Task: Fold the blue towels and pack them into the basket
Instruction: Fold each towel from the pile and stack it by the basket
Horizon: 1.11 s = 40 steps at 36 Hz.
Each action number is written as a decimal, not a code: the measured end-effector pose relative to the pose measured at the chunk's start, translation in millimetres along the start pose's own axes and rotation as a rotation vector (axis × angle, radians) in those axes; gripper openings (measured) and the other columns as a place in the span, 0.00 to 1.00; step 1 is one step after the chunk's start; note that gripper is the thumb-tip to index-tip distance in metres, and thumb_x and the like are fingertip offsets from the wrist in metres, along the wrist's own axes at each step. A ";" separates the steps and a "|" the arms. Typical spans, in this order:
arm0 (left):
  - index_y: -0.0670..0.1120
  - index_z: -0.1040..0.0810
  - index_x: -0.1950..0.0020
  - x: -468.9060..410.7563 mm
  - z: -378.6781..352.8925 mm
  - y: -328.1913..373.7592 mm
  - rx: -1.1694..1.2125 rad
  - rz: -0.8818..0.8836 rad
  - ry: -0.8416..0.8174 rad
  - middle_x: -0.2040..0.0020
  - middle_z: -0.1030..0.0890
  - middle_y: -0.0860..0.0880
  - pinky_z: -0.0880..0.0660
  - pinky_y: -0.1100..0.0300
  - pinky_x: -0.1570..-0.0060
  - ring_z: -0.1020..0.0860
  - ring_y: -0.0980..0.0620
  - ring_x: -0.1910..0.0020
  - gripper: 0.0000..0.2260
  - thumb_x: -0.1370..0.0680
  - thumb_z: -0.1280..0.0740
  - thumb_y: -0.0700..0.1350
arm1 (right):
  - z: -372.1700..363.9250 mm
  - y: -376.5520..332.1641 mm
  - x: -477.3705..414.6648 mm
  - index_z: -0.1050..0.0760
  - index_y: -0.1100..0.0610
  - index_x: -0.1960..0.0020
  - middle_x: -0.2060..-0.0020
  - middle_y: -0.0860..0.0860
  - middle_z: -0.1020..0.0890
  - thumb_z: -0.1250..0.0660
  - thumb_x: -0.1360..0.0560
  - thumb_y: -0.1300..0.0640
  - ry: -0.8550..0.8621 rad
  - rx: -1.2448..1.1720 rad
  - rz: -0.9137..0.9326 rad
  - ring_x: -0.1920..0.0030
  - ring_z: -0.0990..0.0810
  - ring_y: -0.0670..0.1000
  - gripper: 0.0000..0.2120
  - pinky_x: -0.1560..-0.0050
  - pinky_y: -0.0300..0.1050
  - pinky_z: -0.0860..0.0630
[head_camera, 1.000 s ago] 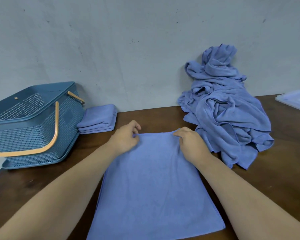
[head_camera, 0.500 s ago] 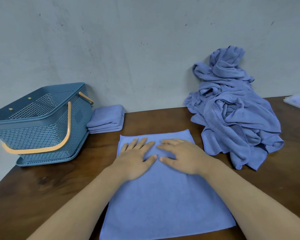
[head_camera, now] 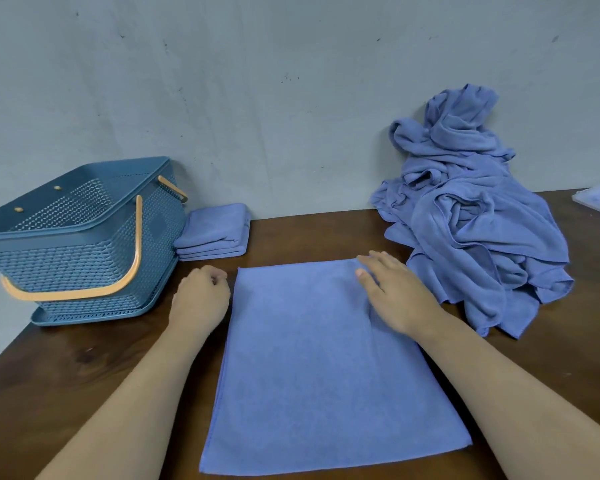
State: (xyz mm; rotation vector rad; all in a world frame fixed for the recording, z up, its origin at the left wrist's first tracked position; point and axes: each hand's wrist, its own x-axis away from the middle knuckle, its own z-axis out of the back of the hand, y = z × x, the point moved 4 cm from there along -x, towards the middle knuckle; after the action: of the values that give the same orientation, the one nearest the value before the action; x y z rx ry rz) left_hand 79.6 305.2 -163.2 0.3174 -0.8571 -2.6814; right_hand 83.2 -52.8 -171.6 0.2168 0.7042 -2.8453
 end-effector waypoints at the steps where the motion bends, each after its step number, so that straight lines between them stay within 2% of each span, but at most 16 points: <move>1: 0.53 0.17 0.43 0.1 0.2 -1.6 0.030 0.031 -0.021 0.40 0.17 0.48 0.25 0.45 0.35 0.21 0.43 0.39 0.10 0.17 0.38 0.48 | 0.9 3.1 0.6 0.33 0.52 0.19 0.19 0.52 0.33 0.49 0.12 0.44 0.005 0.007 -0.024 0.19 0.39 0.51 0.25 0.20 0.52 0.41; 5: 0.57 0.19 0.53 -3.7 -3.7 3.7 0.058 0.048 -0.057 0.51 0.17 0.59 0.26 0.43 0.33 0.20 0.48 0.44 0.11 0.19 0.35 0.61 | -3.3 12.6 1.3 0.35 0.55 0.20 0.23 0.55 0.29 0.49 0.12 0.46 -0.033 0.131 -0.063 0.24 0.33 0.55 0.25 0.24 0.54 0.36; 7: 0.57 0.19 0.54 -7.6 -7.4 7.2 0.031 0.056 -0.052 0.54 0.18 0.61 0.28 0.43 0.32 0.20 0.50 0.47 0.11 0.20 0.33 0.62 | -7.0 14.1 0.5 0.37 0.52 0.18 0.21 0.54 0.32 0.50 0.12 0.44 -0.052 0.191 -0.057 0.23 0.35 0.55 0.25 0.22 0.55 0.38; 10: 0.56 0.21 0.53 -8.6 -12.0 8.9 -0.047 0.034 -0.001 0.57 0.18 0.59 0.30 0.46 0.35 0.20 0.50 0.48 0.09 0.19 0.33 0.60 | -11.6 17.4 -1.6 0.41 0.47 0.17 0.17 0.53 0.40 0.53 0.13 0.41 -0.080 0.205 -0.071 0.17 0.44 0.54 0.27 0.18 0.58 0.47; 13: 0.55 0.21 0.48 -2.2 -9.5 14.0 -0.080 -0.060 0.060 0.49 0.18 0.54 0.30 0.46 0.39 0.21 0.47 0.42 0.05 0.17 0.34 0.54 | -12.3 20.3 -3.6 0.45 0.42 0.16 0.15 0.51 0.45 0.55 0.14 0.37 -0.104 0.206 -0.101 0.15 0.50 0.54 0.28 0.17 0.60 0.51; 16: 0.53 0.21 0.39 20.2 -8.2 34.8 -0.165 -0.248 0.073 0.40 0.20 0.51 0.30 0.46 0.40 0.25 0.45 0.38 0.08 0.16 0.35 0.51 | -3.6 13.3 1.3 0.47 0.42 0.15 0.14 0.51 0.46 0.55 0.13 0.37 -0.090 0.186 -0.106 0.15 0.52 0.55 0.28 0.17 0.61 0.53; 18: 0.54 0.22 0.36 46.3 -11.6 55.6 -0.147 -0.358 0.004 0.37 0.21 0.53 0.31 0.48 0.38 0.26 0.46 0.36 0.10 0.15 0.36 0.52 | 5.1 -3.1 11.0 0.44 0.45 0.15 0.15 0.52 0.44 0.55 0.13 0.37 -0.039 0.229 -0.059 0.15 0.51 0.54 0.29 0.17 0.61 0.51; 20: 0.54 0.23 0.30 74.0 -20.2 71.4 -0.149 -0.448 -0.119 0.31 0.22 0.56 0.32 0.51 0.32 0.27 0.49 0.30 0.14 0.14 0.38 0.55 | 10.0 -31.5 24.3 0.39 0.47 0.17 0.17 0.53 0.39 0.55 0.14 0.36 -0.018 0.295 0.049 0.17 0.45 0.54 0.29 0.19 0.58 0.47; 21: 0.53 0.25 0.27 87.0 -25.6 75.1 -0.179 -0.483 -0.180 0.28 0.24 0.56 0.33 0.51 0.28 0.29 0.50 0.27 0.17 0.14 0.39 0.56 | 8.6 -48.0 32.1 0.38 0.47 0.18 0.18 0.53 0.37 0.54 0.14 0.35 -0.052 0.279 0.117 0.18 0.42 0.53 0.30 0.19 0.55 0.46; 23: 0.52 0.31 0.21 107.5 -35.7 74.6 -0.280 -0.538 -0.271 0.21 0.30 0.54 0.40 0.51 0.22 0.35 0.51 0.21 0.21 0.13 0.42 0.56 | -0.3 -78.3 49.9 0.40 0.46 0.16 0.16 0.52 0.39 0.50 0.15 0.33 -0.191 0.165 0.218 0.17 0.44 0.53 0.31 0.19 0.51 0.49; 25: 0.52 0.39 0.17 121.0 -42.7 65.3 -0.354 -0.543 -0.339 0.14 0.42 0.53 0.48 0.51 0.18 0.46 0.52 0.15 0.25 0.13 0.45 0.57 | -12.4 -94.6 68.9 0.45 0.42 0.15 0.15 0.49 0.44 0.48 0.16 0.31 -0.280 0.104 0.285 0.15 0.50 0.50 0.33 0.18 0.49 0.52; 28: 0.56 0.48 0.13 127.4 -42.6 48.8 -0.361 -0.518 -0.371 0.12 0.54 0.55 0.57 0.50 0.16 0.58 0.54 0.14 0.29 0.13 0.50 0.63 | -18.6 -86.7 88.0 0.54 0.39 0.14 0.14 0.43 0.56 0.50 0.16 0.30 -0.252 0.143 0.308 0.15 0.60 0.46 0.34 0.17 0.48 0.57; 31: 0.62 0.55 0.13 123.9 -37.2 32.9 -0.400 -0.486 -0.352 0.13 0.58 0.56 0.59 0.50 0.16 0.62 0.52 0.14 0.34 0.17 0.55 0.72 | -12.8 -60.5 95.7 0.60 0.40 0.14 0.15 0.41 0.63 0.53 0.16 0.29 -0.225 0.160 0.224 0.17 0.67 0.44 0.36 0.16 0.50 0.57; 34: 0.64 0.59 0.14 119.7 -32.9 21.0 -0.418 -0.430 -0.361 0.13 0.62 0.57 0.60 0.48 0.16 0.64 0.51 0.15 0.39 0.23 0.59 0.78 | -9.8 -43.1 99.9 0.62 0.40 0.14 0.16 0.42 0.64 0.55 0.18 0.26 -0.228 0.166 0.151 0.17 0.67 0.44 0.38 0.16 0.49 0.58; 38: 0.65 0.61 0.15 118.7 -31.0 18.9 -0.419 -0.400 -0.375 0.13 0.64 0.56 0.61 0.46 0.16 0.67 0.50 0.15 0.41 0.25 0.60 0.81 | -13.9 -41.4 101.6 0.62 0.39 0.14 0.15 0.46 0.63 0.58 0.19 0.25 -0.294 0.231 0.122 0.16 0.67 0.47 0.39 0.19 0.45 0.65; 40: 0.65 0.61 0.14 119.1 -31.0 19.9 -0.428 -0.396 -0.377 0.13 0.63 0.55 0.61 0.45 0.16 0.67 0.49 0.15 0.41 0.24 0.59 0.80 | -12.3 -42.8 97.1 0.60 0.39 0.14 0.15 0.45 0.63 0.57 0.20 0.24 -0.316 0.228 0.117 0.16 0.66 0.47 0.39 0.19 0.46 0.64</move>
State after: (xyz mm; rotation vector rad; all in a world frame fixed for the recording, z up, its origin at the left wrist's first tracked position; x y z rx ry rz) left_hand -17.3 231.3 -189.9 -0.1408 -0.3025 -3.2624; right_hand -19.6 -25.4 -181.7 -0.1514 0.2943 -2.7513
